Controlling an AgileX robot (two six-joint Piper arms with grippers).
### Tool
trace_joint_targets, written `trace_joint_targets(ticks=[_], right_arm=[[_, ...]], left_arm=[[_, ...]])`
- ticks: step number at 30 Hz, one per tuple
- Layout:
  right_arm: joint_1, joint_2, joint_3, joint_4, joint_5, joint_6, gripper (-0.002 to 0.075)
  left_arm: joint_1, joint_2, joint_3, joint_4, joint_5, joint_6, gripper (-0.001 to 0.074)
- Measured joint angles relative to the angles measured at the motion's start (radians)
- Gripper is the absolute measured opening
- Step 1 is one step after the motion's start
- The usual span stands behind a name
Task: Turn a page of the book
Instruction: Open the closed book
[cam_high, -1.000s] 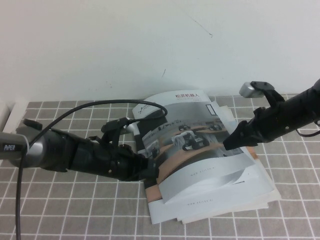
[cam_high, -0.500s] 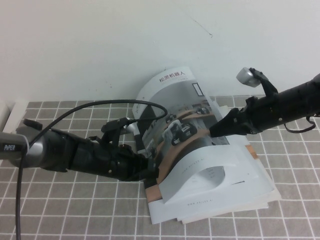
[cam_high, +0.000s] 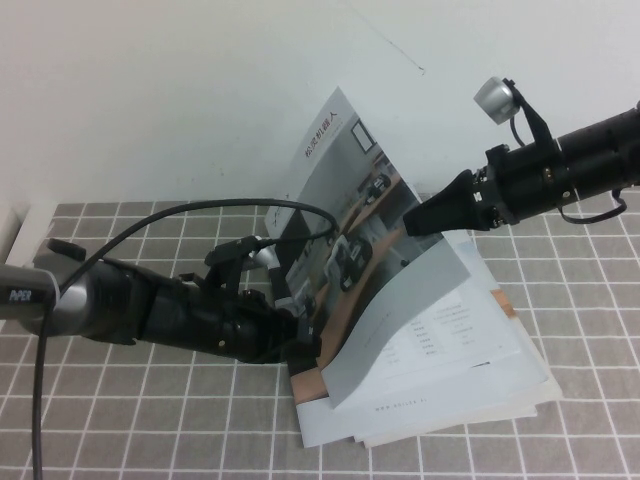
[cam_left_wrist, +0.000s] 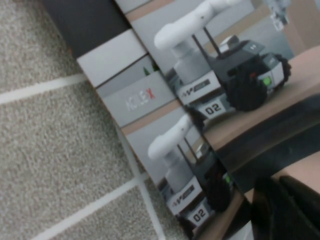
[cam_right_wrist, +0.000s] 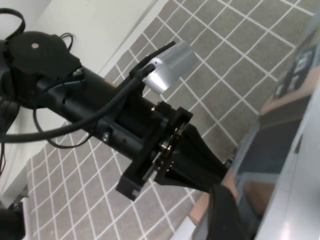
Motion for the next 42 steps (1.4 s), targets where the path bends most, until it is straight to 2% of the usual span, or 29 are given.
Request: trace_joint_targets(ticks=[8,13,23,28,36,39,42], right_arm=[[0.005,0.0,0.0,0.085,0.022,-0.002,0.0388],[0.039,0.0,-0.007,0.104,0.022,-0.002,0.0388],[0.099,0.0,-0.007,0.12,0.026,0.0,0.0388],[0.1,0.0,-0.009,0.15,0.026,0.001,0.0388],[0.1,0.0,-0.049,0.179,0.031,0.003,0.0388],[0.1,0.0,-0.06,0.185,0.031,0.01,0.0388],[0.1,0.0,-0.067,0.185,0.033,0.014,0.0388]], left_arm=[[0.0,0.0,0.0,-0.009,0.012,0.005,-0.0004],[0.0,-0.003,0.001,-0.045,0.031,0.032,-0.0004],[-0.002,-0.125,0.001,-0.028,0.043,0.058,-0.0004],[0.012,-0.24,0.006,0.109,0.054,0.0,-0.0004],[0.034,-0.553,0.007,0.424,0.078,-0.13,-0.0004],[-0.013,-0.674,0.01,0.531,0.09,-0.154,-0.0004],[-0.098,-0.791,0.034,0.63,0.071,-0.206,-0.0004]])
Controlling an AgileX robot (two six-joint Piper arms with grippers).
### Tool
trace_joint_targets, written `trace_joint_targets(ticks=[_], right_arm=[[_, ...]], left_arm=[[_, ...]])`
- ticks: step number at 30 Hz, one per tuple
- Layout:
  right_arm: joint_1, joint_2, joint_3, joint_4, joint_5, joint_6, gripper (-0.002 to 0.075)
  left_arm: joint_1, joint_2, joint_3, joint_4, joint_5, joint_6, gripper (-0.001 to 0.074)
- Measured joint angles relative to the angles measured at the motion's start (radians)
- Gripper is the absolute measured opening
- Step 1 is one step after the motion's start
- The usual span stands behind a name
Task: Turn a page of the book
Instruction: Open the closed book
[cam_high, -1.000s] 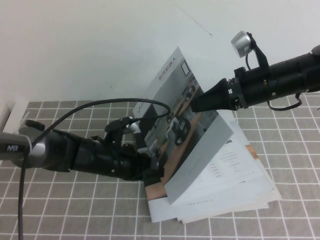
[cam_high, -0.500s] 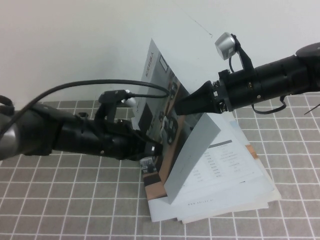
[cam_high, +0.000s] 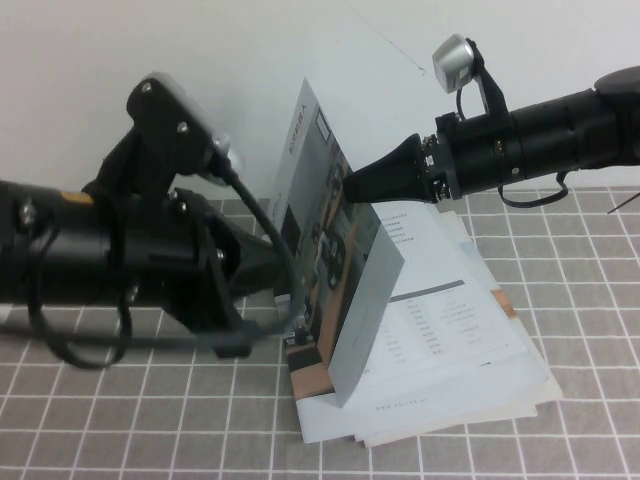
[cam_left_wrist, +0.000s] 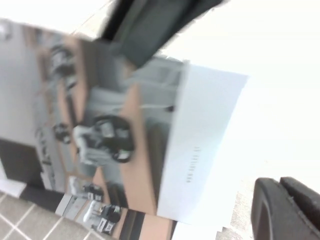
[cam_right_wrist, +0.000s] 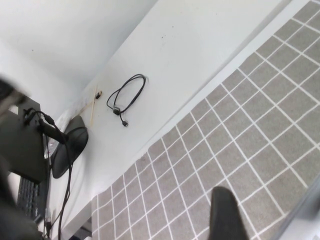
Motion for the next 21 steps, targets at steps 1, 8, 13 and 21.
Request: trace_joint_targets(ticks=[1,8,13,21], right_arm=[[0.0,0.0,0.0,0.002,0.0,0.0,0.0388],[0.002,0.0,0.0,0.002,0.0,0.012,0.0388],[0.002,0.0,0.0,0.002,0.0,0.012,0.0388],[0.007,0.0,0.0,0.002,0.0,0.012,0.0388]], left_arm=[[-0.027,-0.027,0.013,0.032,-0.015,-0.015,-0.0004],[-0.278,-0.147,0.207,0.155,-0.284,-0.058,-0.0004],[-0.495,-0.112,0.379,0.222,-0.628,0.001,-0.0004],[-0.674,0.103,0.431,0.119,-1.108,0.285,-0.0004]])
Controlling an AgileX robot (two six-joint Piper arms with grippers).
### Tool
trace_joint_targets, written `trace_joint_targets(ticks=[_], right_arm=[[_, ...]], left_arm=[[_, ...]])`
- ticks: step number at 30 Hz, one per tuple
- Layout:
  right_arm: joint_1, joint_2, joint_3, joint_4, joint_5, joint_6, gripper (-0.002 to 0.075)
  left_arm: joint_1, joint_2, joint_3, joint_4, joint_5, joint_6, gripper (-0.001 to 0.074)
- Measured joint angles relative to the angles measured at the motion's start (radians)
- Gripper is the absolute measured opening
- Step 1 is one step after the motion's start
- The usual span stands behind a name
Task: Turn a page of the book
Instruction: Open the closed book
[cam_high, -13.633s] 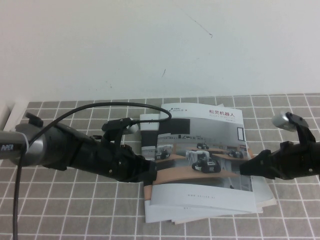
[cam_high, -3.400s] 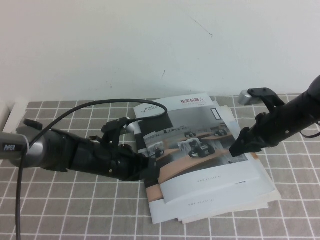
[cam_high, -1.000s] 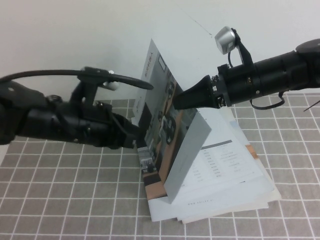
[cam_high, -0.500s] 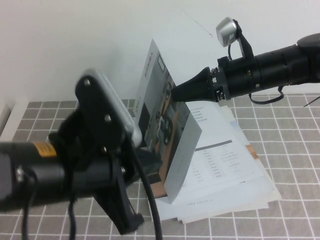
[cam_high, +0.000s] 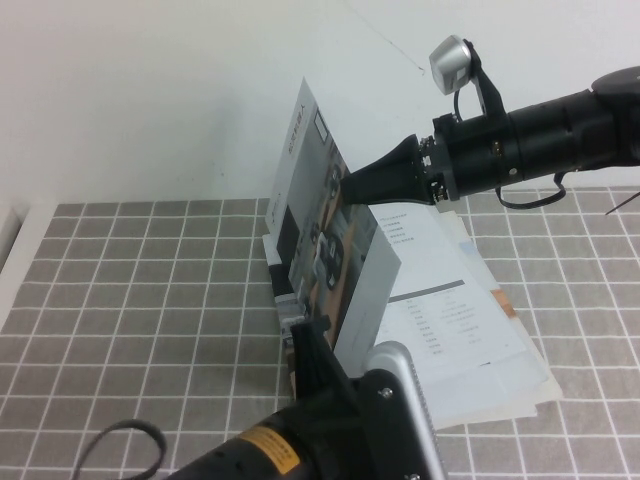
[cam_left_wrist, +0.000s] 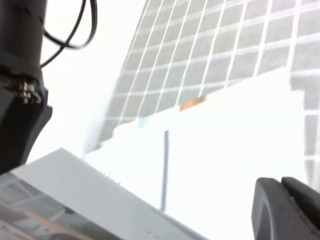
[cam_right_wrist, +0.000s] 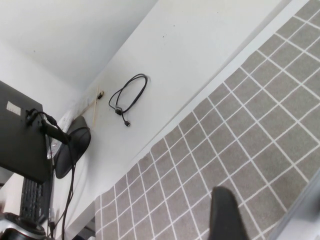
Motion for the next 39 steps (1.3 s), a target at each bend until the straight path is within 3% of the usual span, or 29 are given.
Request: trace_joint_targets(ticks=[10,19,39], right_arm=[[0.015,0.0,0.0,0.0,0.0,0.0,0.0388],[0.026,0.0,0.0,0.0,0.0,-0.004,0.0388],[0.018,0.0,-0.03,0.0,0.002,-0.008,0.0388]], left_arm=[[-0.011,0.285,-0.027,-0.046,-0.385,0.108,-0.0004],[-0.012,0.355,-0.088,-0.018,-0.448,0.069,-0.0004],[-0.012,0.366,-0.099,-0.35,-0.601,0.184,-0.0004]])
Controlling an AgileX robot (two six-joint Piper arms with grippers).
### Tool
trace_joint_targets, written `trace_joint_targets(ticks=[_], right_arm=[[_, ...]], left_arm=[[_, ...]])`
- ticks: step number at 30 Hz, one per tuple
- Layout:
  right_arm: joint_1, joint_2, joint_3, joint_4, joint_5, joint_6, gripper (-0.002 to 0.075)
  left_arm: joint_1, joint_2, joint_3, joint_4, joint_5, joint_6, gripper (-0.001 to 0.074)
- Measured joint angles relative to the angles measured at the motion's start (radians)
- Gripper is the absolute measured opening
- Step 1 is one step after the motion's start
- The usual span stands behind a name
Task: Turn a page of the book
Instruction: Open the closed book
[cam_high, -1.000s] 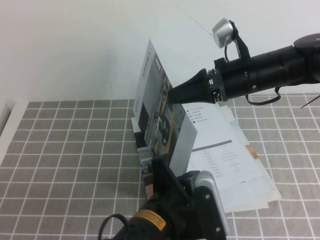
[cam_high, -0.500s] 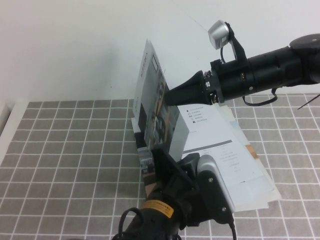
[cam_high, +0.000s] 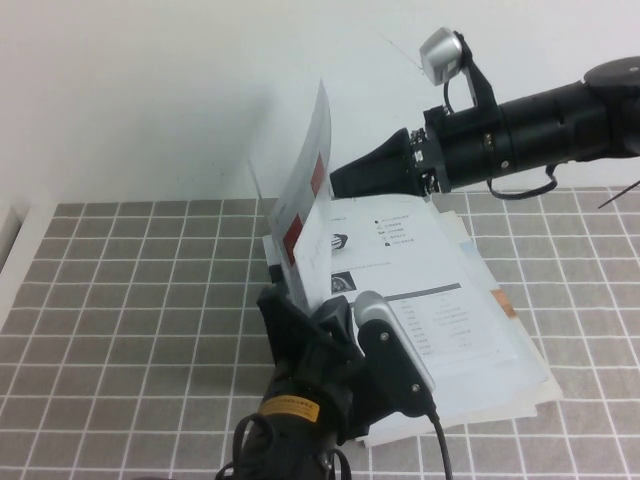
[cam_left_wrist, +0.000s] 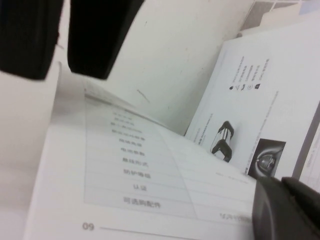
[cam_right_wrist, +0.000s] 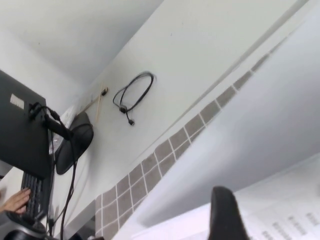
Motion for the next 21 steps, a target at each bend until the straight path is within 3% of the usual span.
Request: trace_joint_targets(ticks=[6,9,15,21], right_arm=[[-0.044,0.0,-0.116,-0.012,0.004,0.05,0.0388],[-0.067,0.0,-0.171,-0.097,0.008,0.09,0.0363],[-0.07,0.0,-0.194,-0.477,0.021,0.228,0.0081],[-0.022,0.067,-0.194,-0.722,0.023,0.372,0.0007]], left_arm=[[0.0,0.0,0.0,-0.045,-0.024,0.021,-0.0004],[0.0,0.0,0.0,-0.064,-0.028,0.032,-0.0004],[0.0,0.0,0.0,-0.11,-0.034,0.063,-0.0004],[0.0,-0.002,0.0,-0.2,-0.057,0.075,-0.0004]])
